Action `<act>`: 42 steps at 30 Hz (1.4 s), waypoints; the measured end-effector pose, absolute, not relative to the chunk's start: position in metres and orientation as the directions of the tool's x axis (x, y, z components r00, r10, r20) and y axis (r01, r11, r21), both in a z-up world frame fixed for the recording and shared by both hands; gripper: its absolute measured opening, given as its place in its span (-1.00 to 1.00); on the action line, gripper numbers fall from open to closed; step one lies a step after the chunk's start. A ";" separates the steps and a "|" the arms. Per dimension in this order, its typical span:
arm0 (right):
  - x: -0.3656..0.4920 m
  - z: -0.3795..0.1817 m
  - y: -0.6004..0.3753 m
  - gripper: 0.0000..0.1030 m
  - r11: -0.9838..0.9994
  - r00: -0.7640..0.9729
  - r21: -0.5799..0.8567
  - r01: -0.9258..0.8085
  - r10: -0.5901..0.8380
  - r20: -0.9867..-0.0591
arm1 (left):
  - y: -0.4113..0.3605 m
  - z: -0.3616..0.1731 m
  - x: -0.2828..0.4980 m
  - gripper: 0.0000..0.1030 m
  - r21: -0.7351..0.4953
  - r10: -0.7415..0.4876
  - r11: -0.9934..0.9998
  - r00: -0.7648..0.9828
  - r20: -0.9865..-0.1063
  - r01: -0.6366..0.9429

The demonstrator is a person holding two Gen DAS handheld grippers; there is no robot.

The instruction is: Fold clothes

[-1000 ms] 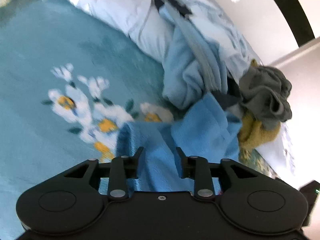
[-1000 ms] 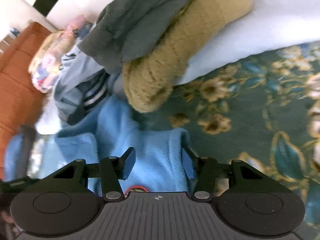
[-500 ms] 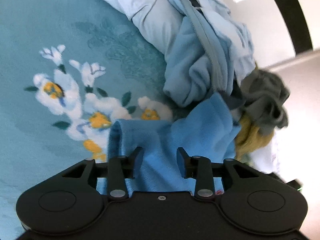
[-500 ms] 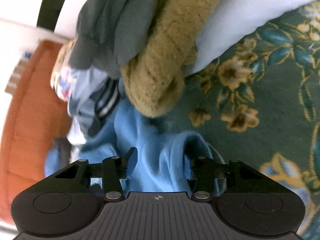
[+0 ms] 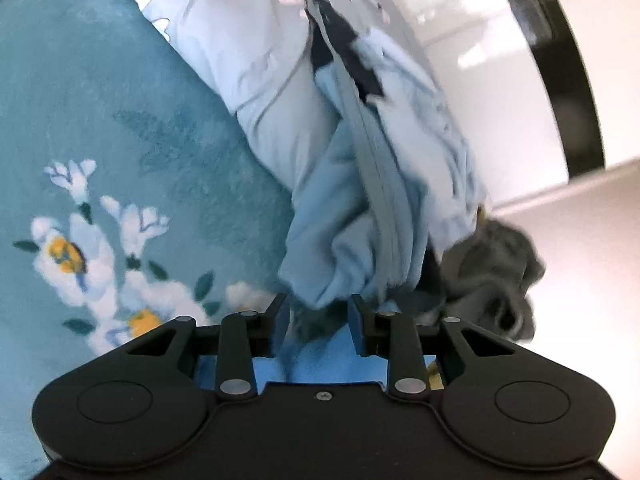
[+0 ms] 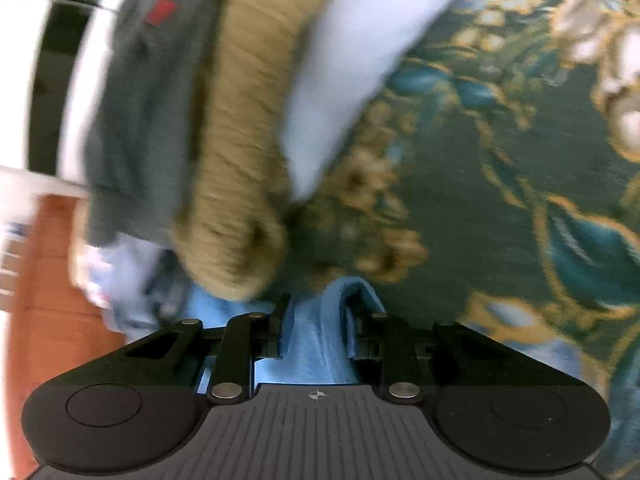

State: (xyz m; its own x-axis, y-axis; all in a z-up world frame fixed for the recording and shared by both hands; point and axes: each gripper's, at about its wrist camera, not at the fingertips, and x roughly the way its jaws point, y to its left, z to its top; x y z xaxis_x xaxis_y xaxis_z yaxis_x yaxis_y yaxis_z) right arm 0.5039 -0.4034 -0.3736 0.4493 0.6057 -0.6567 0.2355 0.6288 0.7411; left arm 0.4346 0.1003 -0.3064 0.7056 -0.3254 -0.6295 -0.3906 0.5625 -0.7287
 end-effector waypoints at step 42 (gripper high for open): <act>0.327 -0.322 -0.292 -0.87 0.823 0.324 0.567 0.034 0.527 -0.786 | 0.058 -0.312 0.343 -0.09 -0.391 -0.492 0.842 0.229 -0.840 0.372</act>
